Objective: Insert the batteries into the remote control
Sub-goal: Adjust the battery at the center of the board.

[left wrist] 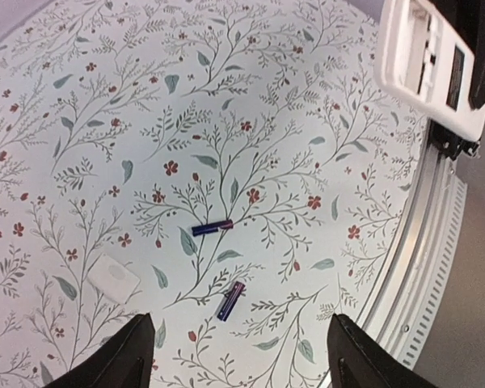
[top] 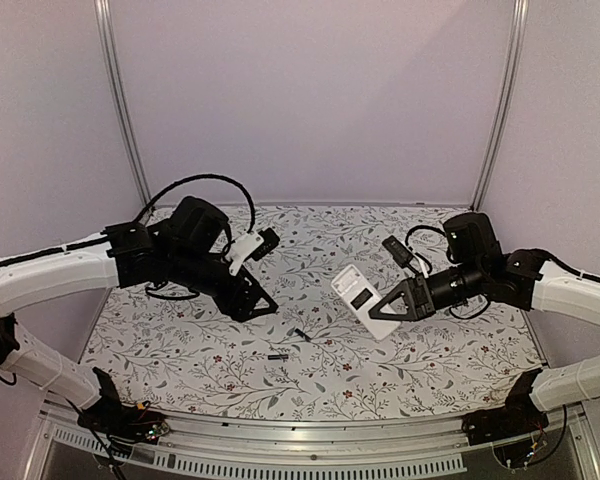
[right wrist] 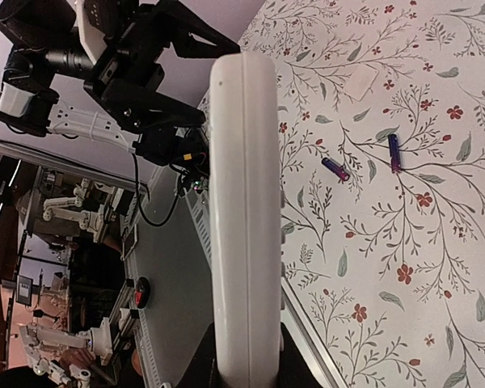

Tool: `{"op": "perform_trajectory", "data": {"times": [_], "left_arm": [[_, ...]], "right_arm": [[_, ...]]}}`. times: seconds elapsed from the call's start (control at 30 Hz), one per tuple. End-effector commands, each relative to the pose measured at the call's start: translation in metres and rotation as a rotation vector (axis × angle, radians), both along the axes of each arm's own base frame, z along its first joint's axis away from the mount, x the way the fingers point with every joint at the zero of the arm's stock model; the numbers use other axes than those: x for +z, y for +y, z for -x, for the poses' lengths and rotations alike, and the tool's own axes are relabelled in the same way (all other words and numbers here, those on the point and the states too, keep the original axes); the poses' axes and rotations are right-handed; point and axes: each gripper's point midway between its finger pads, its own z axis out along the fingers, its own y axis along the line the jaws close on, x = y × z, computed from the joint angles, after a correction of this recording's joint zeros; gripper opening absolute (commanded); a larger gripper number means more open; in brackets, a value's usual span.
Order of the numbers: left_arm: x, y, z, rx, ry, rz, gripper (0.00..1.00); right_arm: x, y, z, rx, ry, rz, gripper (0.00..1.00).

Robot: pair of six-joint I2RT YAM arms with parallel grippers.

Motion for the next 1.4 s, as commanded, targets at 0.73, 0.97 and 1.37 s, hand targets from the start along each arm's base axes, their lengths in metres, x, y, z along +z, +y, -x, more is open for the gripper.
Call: {"op": "perform_trajectory", "data": {"times": [0.73, 0.97, 1.37], "left_arm": [[-0.14, -0.016, 0.009, -0.236, 0.008, -0.606, 0.39], [-0.141, -0.042, -0.003, -0.389, -0.043, -0.588, 0.47], [-0.137, -0.064, -0.055, -0.239, -0.008, -0.544, 0.54]], "right_arm": [[-0.078, -0.05, -0.002, -0.14, 0.166, 0.251, 0.0], [-0.08, -0.057, 0.001, -0.139, 0.179, 0.242, 0.0], [-0.078, -0.066, 0.003, -0.147, 0.171, 0.242, 0.0]]}}
